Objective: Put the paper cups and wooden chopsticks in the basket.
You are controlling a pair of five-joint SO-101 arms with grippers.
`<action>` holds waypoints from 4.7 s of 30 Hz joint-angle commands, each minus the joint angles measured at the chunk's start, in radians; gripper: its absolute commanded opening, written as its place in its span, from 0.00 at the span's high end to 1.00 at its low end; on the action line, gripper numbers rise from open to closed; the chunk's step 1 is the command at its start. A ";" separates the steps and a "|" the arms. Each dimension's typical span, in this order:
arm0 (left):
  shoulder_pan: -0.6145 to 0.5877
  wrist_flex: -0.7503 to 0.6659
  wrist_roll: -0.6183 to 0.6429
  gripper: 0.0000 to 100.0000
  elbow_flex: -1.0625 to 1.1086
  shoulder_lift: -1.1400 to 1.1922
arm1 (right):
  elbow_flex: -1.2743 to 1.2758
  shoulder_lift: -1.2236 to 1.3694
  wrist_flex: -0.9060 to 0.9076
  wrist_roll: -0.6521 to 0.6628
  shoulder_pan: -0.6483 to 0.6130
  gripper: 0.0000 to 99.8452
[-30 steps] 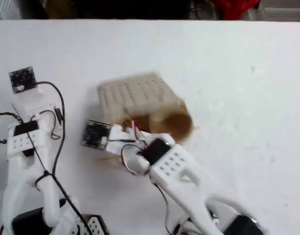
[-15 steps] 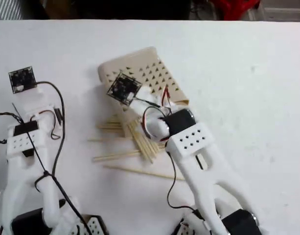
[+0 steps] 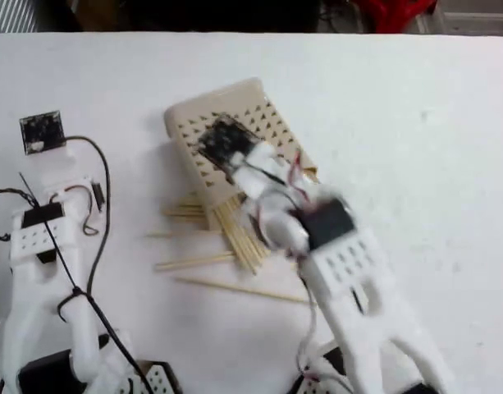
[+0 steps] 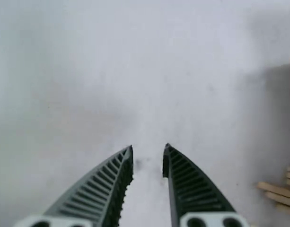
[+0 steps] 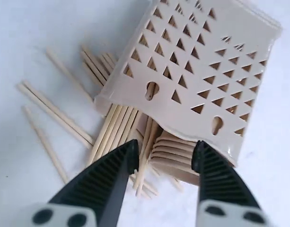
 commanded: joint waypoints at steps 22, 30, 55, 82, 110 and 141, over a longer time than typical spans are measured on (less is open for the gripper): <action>0.785 0.617 -0.416 0.79 -0.635 -0.025 | 0.816 -0.595 -0.041 0.310 0.768 0.98; 0.835 0.417 -0.594 0.80 -0.425 -0.025 | 1.134 -0.837 -0.124 0.310 0.769 0.98; 0.704 -0.055 -0.781 0.83 -0.265 0.223 | 1.197 -1.069 -0.035 0.282 0.769 0.98; 0.641 -0.334 -0.732 0.98 -0.130 0.214 | 1.197 -1.069 -0.035 0.284 0.768 0.98; 0.547 0.614 -0.422 0.98 -1.211 0.503 | 1.197 -1.069 -0.035 0.284 0.774 0.98; 0.343 0.769 -0.324 0.98 -1.537 0.745 | 1.206 -1.075 -0.035 0.284 0.773 0.97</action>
